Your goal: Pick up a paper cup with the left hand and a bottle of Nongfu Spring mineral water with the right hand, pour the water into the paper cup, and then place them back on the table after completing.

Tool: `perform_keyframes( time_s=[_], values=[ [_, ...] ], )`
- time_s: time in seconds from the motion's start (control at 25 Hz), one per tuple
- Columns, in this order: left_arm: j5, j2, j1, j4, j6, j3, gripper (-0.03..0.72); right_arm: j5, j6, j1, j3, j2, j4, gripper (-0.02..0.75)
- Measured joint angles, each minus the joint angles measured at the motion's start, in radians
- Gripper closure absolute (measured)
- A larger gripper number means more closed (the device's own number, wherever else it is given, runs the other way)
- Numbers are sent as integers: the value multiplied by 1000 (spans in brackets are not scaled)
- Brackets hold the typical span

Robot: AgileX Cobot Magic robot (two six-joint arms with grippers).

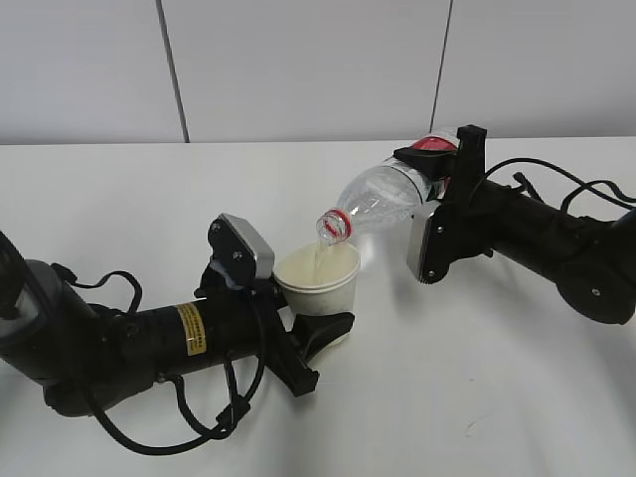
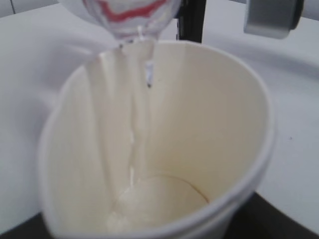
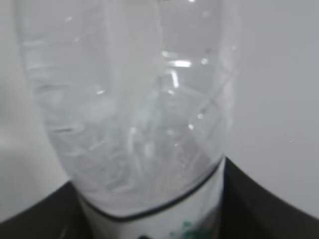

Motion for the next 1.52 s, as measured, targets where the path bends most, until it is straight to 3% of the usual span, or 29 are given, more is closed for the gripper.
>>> perform_keyframes(
  time_s=[1.52],
  values=[
    [7, 0, 0, 1, 0, 0, 291, -2, -56, 0, 0, 0, 14, 361]
  ],
)
